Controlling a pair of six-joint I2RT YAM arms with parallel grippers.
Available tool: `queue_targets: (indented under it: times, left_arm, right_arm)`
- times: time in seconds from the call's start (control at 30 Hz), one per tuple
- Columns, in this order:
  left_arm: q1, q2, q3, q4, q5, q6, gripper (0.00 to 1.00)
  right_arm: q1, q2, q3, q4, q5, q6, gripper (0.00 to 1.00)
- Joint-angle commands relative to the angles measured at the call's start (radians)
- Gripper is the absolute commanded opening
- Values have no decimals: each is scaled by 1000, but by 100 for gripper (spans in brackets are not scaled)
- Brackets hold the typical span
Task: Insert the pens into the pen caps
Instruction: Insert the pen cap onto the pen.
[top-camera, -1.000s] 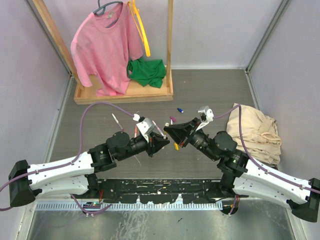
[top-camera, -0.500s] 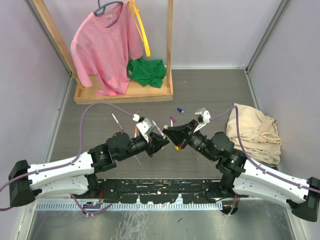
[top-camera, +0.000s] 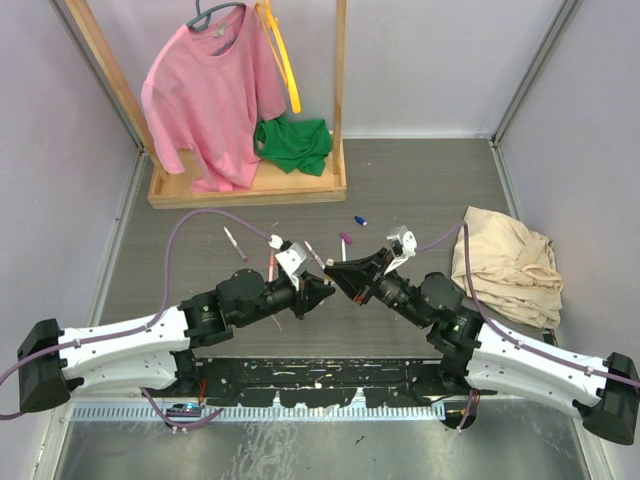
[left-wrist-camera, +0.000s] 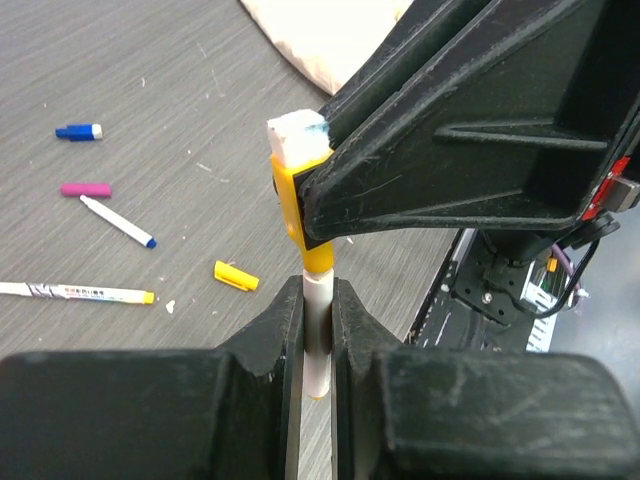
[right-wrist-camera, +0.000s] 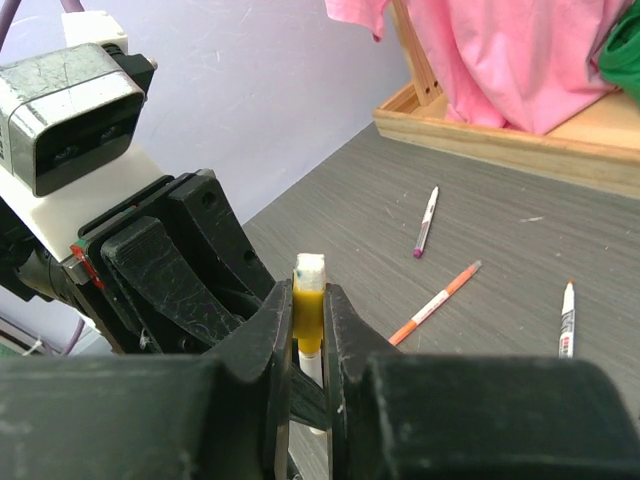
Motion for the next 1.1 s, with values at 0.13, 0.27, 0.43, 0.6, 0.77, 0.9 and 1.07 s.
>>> queue_targets:
  times: [0.13, 0.27, 0.43, 0.6, 0.77, 0.9, 1.07]
  left_arm:
    - [16, -32, -39, 241, -75, -11, 0]
    - [32, -33, -61, 286, -79, -25, 0]
    - [51, -24, -77, 326, -73, -52, 0]
    - [62, -22, -94, 367, -83, -70, 0]
    - [84, -27, -124, 419, -77, -102, 0]
    - [92, -24, -128, 424, -63, -114, 0]
    - [96, -38, -132, 413, -49, -115, 0]
  right_arm:
    - [38, -14, -179, 14, 32, 129, 0]
    - [123, 33, -218, 22, 103, 125, 0]
    - [207, 155, -256, 125, 188, 123, 0]
    - [254, 225, -257, 167, 220, 133, 0]
    - [277, 238, -260, 152, 235, 143, 0]
    - [285, 250, -226, 115, 240, 128, 0]
    - [285, 174, -117, -17, 264, 80, 4]
